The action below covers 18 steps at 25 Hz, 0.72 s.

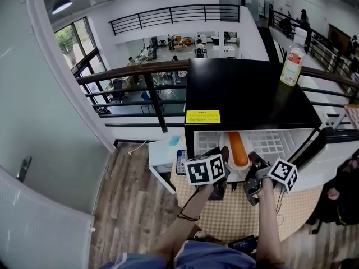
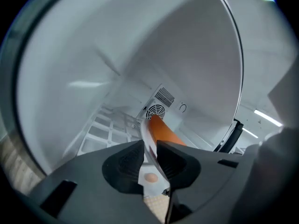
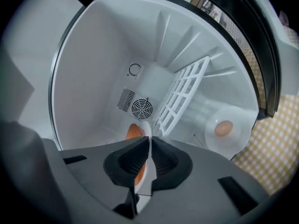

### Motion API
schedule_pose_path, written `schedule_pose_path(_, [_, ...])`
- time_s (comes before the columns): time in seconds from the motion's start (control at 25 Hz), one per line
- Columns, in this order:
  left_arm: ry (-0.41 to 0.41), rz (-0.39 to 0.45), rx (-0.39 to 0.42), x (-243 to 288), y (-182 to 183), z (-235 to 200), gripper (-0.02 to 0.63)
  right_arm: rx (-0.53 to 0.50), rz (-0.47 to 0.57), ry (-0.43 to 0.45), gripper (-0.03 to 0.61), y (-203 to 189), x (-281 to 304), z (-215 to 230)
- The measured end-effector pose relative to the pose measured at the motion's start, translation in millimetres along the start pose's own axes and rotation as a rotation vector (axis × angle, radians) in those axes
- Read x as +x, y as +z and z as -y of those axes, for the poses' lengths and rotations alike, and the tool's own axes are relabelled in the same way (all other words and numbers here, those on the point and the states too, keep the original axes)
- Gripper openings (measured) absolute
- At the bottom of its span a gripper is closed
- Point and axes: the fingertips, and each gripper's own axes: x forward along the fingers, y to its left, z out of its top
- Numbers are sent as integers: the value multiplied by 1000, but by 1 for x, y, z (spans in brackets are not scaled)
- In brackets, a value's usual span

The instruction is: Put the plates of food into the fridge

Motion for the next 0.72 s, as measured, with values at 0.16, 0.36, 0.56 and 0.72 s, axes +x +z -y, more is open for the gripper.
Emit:
schedule_pose_path(0.16, [59, -45, 69, 11, 9, -2, 80, 31, 43, -2, 29, 6, 10, -3])
schedule_pose_path(0.36, [92, -124, 204, 19, 10, 4, 109, 30, 92, -18, 29, 19, 13, -3])
schedule_pose_path(0.56, [112, -148, 411, 25, -2, 8, 184, 3, 135, -38, 28, 26, 14, -2])
schedule_pose_path(0.72, [106, -132, 453, 18, -2, 15, 184, -99, 147, -70, 28, 30, 19, -6])
